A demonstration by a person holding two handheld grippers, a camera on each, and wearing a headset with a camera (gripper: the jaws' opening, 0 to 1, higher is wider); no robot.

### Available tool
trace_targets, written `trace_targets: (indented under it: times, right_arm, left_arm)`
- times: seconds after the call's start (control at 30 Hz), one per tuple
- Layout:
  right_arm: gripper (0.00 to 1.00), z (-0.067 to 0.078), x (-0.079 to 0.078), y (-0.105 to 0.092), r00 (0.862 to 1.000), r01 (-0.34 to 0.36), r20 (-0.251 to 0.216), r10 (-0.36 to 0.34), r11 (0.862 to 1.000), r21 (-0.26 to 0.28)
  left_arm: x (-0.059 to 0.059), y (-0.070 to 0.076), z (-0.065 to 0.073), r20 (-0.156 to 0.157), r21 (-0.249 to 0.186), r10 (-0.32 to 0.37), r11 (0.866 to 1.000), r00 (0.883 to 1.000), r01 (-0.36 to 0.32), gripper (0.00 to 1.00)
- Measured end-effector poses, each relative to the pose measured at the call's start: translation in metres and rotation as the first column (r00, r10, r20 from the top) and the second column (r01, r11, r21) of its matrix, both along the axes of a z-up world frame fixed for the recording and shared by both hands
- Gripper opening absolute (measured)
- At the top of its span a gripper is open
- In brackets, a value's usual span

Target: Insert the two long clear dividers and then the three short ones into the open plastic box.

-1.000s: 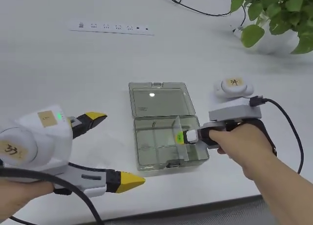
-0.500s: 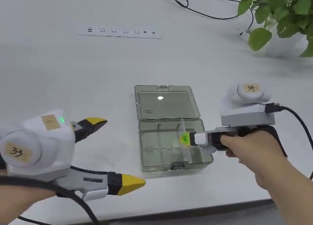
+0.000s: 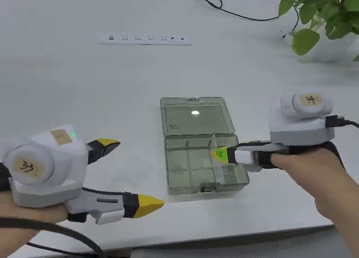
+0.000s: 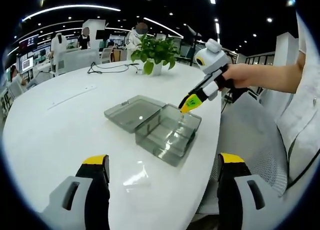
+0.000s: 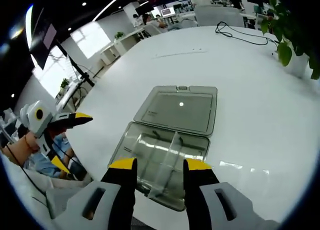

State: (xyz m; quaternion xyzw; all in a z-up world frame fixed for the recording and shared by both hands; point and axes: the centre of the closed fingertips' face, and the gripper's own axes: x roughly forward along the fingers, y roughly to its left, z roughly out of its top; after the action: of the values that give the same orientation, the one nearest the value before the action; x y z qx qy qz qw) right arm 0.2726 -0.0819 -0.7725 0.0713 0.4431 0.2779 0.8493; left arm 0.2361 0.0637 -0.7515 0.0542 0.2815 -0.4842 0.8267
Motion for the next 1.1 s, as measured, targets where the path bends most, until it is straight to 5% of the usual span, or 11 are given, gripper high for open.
trace_targets:
  times: [0.43,0.57,0.63,0.8,0.97,1.1]
  right_arm:
    - [0.48,0.021,-0.003,-0.016,0.987,-0.119,0.112,0.117,0.993,0.014]
    - [0.51,0.028,-0.007,-0.022,0.978,-0.153,0.146,0.148,0.988,0.026]
    - [0.53,0.028,-0.006,-0.032,0.975,-0.162,0.159,0.156,0.986,0.024]
    - [0.61,0.035,-0.011,-0.039,0.939,-0.243,0.247,0.237,0.970,-0.006]
    - [0.64,0.037,-0.014,-0.051,0.924,-0.265,0.282,0.257,0.964,-0.009]
    - [0.66,0.039,-0.020,-0.049,0.893,-0.319,0.326,0.309,0.947,-0.024]
  left_arm:
    - [0.000,0.010,-0.012,-0.058,0.111,0.069,0.992,0.996,-0.062,0.86]
    - [-0.003,0.015,-0.022,-0.112,0.161,0.120,0.982,0.986,-0.101,0.82]
    - [-0.003,0.016,-0.025,-0.111,0.172,0.129,0.979,0.985,-0.109,0.80]
    - [-0.005,0.020,-0.034,-0.151,0.208,0.168,0.969,0.974,-0.135,0.74]
    - [-0.002,0.026,-0.043,-0.169,0.246,0.192,0.958,0.967,-0.147,0.71]
    - [0.000,0.036,-0.052,-0.184,0.287,0.222,0.944,0.957,-0.164,0.68]
